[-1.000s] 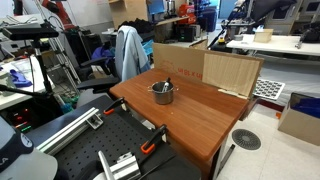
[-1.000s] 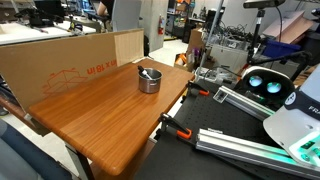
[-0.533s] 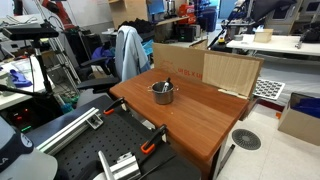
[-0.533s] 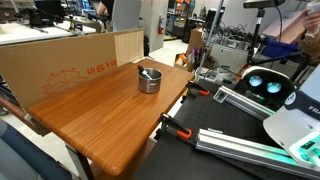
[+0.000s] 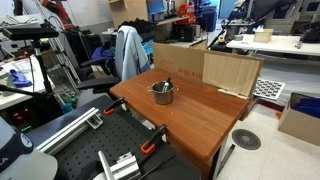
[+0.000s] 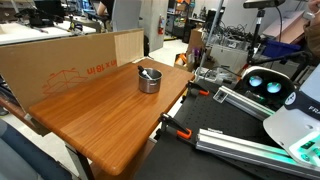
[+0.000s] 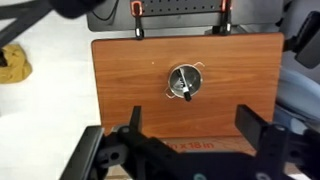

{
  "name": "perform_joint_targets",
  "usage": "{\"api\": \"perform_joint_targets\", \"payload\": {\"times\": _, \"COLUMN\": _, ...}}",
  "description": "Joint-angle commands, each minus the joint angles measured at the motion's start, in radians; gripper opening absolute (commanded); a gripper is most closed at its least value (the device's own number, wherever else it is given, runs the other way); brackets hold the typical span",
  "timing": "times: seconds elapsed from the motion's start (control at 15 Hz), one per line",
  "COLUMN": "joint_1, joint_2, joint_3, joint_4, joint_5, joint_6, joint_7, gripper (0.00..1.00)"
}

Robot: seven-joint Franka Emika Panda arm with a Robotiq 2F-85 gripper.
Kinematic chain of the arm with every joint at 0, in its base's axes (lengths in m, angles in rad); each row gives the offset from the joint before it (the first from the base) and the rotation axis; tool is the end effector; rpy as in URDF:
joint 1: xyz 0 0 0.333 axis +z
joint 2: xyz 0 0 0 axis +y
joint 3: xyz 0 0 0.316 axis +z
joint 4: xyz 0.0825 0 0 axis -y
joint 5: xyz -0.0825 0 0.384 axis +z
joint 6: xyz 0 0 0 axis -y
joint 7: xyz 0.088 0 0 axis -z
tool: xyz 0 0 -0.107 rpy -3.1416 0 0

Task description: Put the marker in the pot on the table

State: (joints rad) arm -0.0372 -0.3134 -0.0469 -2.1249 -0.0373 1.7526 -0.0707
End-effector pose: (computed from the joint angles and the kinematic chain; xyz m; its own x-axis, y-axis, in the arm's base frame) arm 0.4533 -0.0434 0.5355 0.9982 -0.0034 -0.0606 -0.0023 -0.9998 0.0175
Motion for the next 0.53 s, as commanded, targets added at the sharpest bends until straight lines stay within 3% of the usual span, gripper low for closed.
{"api": "perform_joint_targets", "payload": {"times": 0.0, "joint_1": 0.001, "joint_2": 0.001, "joint_3": -0.001, "joint_4": 0.002, "joint_5": 0.0, "joint_6": -0.002, "joint_7": 0.0, "gripper": 1.0}}
{"api": "perform_joint_targets", "payload": {"times": 0.47, "joint_1": 0.022, "joint_2": 0.127, "joint_3": 0.003, "joint_4": 0.016, "joint_5": 0.001, "joint_6": 0.026, "joint_7": -0.079, "gripper": 1.0}}
